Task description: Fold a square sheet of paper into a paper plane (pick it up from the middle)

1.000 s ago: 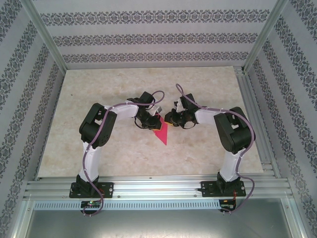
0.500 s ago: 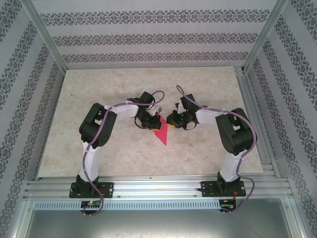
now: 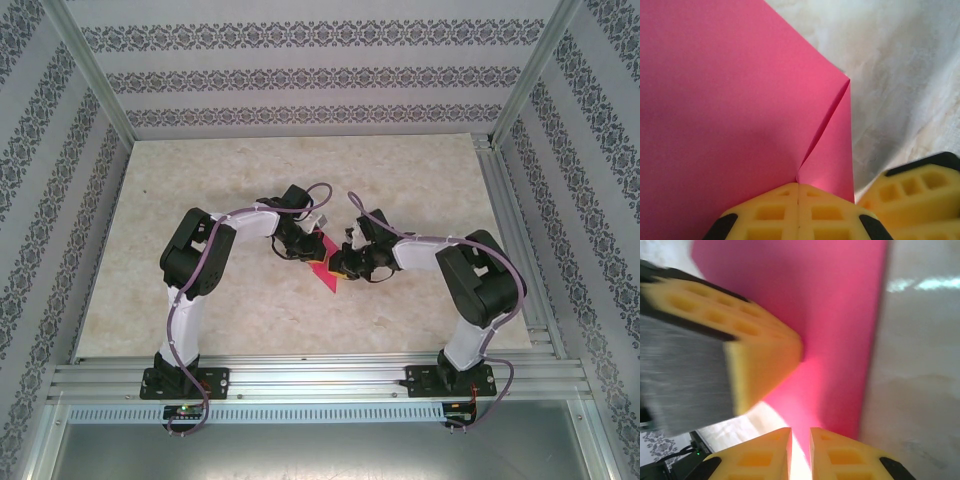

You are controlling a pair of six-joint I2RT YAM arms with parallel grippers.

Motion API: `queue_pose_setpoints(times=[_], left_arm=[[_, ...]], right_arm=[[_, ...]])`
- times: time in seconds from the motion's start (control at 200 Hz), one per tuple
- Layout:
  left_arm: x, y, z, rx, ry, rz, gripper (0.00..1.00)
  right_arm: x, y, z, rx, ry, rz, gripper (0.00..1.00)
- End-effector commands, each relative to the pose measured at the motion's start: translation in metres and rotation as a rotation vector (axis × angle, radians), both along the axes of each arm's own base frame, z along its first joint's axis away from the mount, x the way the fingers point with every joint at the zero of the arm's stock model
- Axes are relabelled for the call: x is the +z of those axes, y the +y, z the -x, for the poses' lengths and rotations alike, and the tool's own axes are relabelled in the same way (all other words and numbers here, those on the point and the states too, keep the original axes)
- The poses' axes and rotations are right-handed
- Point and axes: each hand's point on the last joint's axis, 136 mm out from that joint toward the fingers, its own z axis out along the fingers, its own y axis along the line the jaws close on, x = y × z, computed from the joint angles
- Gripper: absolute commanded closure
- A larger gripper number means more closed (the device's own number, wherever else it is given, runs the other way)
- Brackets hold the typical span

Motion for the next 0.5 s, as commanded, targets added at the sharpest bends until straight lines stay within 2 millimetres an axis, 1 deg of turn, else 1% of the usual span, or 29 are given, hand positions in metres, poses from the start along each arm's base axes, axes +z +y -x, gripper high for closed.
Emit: queue_pose_setpoints(times=[0.0,0.035,0.08,0.205,0.295,0.39,0.495], left_arm=[[-0.016,0.009,-0.002,0.002,-0.007,-0.058,0.97],[-0.016,0.009,-0.001,0.000,-0.008,-0.059,0.97],[-0.017,0.010,-0.001,-0.001,-0.006,-0.064,0.97],[-0.017,0.010,0.000,-0.004,-0.006,-0.063,0.97],[-0.016,0.009,-0.002,-0.002,-0.010,-0.061,0.97],[-0.016,0.008,-0.001,-0.004,-0.009,-0.057,0.97],[-0.016,0.009,-0.001,-0.007,-0.010,-0.057,0.97]], right_arm=[[-0.024,-0.008,0.006,-0.024,0.047,0.047,0.83],[-0.024,-0.009,0.007,-0.020,0.047,0.052,0.83],[-0.019,-0.007,0.006,-0.017,0.033,0.037,0.83],[0.008,-0.002,0.004,-0.020,-0.014,-0.014,0.82],[0.023,0.003,0.012,-0.006,-0.030,-0.057,0.82],[0.026,0.008,0.021,-0.002,-0.023,-0.080,0.82],[0.015,0.014,0.031,0.020,0.005,-0.073,0.82]])
